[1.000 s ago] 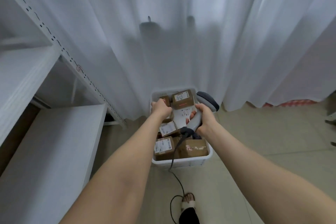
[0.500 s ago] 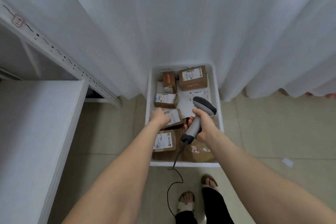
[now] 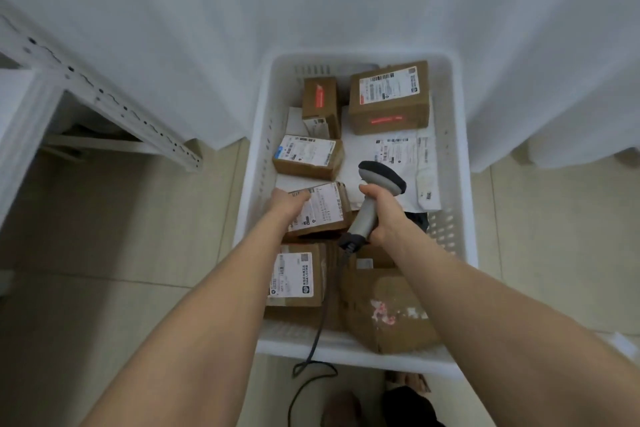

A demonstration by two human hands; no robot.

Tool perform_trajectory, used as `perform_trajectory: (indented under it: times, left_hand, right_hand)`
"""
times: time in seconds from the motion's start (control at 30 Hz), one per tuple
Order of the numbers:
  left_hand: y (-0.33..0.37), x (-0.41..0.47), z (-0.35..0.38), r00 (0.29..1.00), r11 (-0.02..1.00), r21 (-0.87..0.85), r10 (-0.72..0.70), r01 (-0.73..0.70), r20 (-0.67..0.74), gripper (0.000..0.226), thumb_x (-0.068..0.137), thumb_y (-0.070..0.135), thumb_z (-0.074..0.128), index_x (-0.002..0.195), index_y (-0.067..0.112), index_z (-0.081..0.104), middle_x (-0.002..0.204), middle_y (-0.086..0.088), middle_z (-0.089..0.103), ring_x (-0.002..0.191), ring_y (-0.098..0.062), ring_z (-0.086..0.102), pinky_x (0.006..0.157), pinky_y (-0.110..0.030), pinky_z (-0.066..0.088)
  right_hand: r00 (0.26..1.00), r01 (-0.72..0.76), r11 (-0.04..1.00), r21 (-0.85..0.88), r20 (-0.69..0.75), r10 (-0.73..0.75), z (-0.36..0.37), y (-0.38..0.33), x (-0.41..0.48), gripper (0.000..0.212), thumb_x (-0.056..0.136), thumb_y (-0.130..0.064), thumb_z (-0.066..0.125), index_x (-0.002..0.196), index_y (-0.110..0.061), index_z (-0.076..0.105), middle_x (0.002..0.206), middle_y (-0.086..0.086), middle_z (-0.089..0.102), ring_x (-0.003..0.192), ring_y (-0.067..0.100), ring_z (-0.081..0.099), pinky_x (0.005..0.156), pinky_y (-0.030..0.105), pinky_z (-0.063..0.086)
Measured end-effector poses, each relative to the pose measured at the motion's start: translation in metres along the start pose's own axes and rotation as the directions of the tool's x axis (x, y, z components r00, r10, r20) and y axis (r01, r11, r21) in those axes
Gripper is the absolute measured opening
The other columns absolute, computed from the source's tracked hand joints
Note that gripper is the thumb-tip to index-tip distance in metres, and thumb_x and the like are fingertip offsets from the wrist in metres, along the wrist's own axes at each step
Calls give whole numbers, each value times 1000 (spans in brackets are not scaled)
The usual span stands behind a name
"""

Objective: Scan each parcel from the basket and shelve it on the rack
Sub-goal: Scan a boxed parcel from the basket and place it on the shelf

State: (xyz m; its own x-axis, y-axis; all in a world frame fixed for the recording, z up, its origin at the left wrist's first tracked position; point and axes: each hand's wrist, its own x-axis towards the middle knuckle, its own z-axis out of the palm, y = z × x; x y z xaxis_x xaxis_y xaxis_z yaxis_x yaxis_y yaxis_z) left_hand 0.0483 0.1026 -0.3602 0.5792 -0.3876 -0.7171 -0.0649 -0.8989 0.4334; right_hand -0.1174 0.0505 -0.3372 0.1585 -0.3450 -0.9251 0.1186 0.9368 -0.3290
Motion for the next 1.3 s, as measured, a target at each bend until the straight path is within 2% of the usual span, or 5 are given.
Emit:
perform_trajectory:
  times: [0.27,0.43,0.7,0.87,1.3]
  left_hand:
    - [5,1,-3,987,906,-391,-148,162,66,52,88,46,60,122,6,53,99,-11,70,85,-27,70,79,-41,58]
    - [34,-51,-44,981,762,-618,-145,193,127,47,88,38,64,120,5,53,105,-15,70,91,-32,70,82,-51,56]
    - [107,-176,-135,991,801,-597,50,34,124,38,84,30,62,117,12,54,96,-8,67,81,-25,67,60,-32,52]
    - [156,-258,-204,981,862,-492,177,-118,76,24,81,32,63,97,16,57,76,-3,63,74,-21,61,63,-31,49]
    - [241,-437,-305,894,749,-503,429,-431,-127,35,91,50,51,94,17,64,81,-1,62,82,-21,60,69,-30,45]
  right_hand:
    - [995,-5,1000,17,103,3,10,4,-2,13,90,-19,64,99,-11,61,62,6,72,54,23,70,53,36,57]
    - [997,51,997,54,53,-54,15,-15,-64,38,89,-25,67,123,-9,61,109,9,70,98,31,68,92,50,53]
    - [992,108,991,81,52,-113,29,-54,-210,46,86,-34,72,124,-11,60,106,11,70,98,31,68,93,52,53]
    - [971,116,980,162,189,-146,41,-86,-313,38,87,-41,68,115,-15,64,84,9,77,78,29,74,59,40,58]
    - [950,160,971,180,238,-201,65,-119,-510,21,87,-20,70,102,-8,64,81,12,74,86,30,70,89,46,55]
